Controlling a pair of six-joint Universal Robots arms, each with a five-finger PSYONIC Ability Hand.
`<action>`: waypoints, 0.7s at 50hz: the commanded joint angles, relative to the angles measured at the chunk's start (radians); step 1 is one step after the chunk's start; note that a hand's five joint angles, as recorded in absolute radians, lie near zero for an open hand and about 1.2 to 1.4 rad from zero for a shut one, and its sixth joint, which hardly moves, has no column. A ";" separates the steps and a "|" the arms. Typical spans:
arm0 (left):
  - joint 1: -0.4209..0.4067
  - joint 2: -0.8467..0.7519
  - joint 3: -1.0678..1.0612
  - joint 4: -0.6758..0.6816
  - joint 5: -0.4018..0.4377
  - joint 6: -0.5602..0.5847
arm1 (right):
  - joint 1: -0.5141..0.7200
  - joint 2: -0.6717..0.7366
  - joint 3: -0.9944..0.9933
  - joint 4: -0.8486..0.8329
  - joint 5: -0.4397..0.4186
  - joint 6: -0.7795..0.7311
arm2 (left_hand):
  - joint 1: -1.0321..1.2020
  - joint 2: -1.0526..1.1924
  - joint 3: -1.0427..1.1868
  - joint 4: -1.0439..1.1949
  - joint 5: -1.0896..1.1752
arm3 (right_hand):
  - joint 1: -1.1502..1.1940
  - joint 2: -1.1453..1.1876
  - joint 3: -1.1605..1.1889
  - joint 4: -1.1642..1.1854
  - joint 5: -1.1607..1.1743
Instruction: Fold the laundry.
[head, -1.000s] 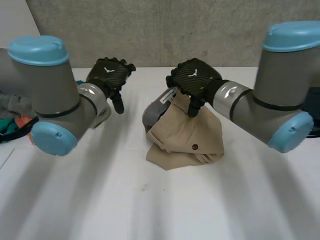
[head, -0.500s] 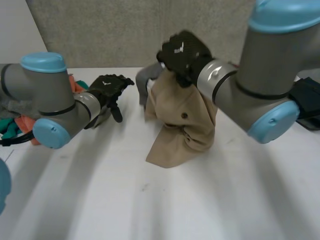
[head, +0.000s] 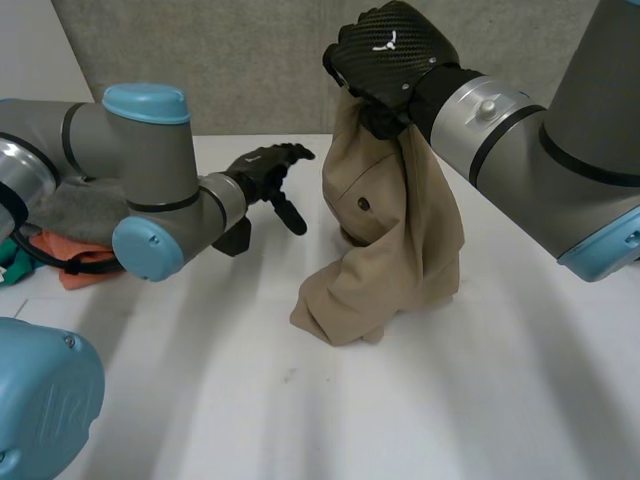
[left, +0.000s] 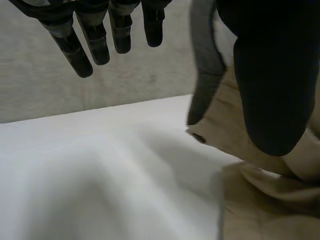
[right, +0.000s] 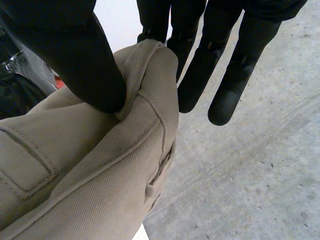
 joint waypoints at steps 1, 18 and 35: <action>0.045 -0.010 0.011 -0.041 -0.070 0.008 | 0.003 -0.043 0.017 -0.002 -0.034 0.069 | -0.015 -0.031 -0.037 -0.025 -0.051 | 0.257 0.222 0.211 0.201 0.260; -0.062 -0.050 0.082 -0.026 0.164 -0.094 | -0.034 -0.075 0.051 -0.018 -0.082 0.125 | 0.730 0.713 0.707 0.719 0.693 | 0.257 0.222 0.211 0.201 0.260; 0.039 0.188 0.275 -0.012 -0.024 0.128 | -0.217 0.012 0.249 -0.041 0.050 0.060 | 1.207 1.190 1.185 1.197 1.171 | 0.257 0.222 0.211 0.201 0.260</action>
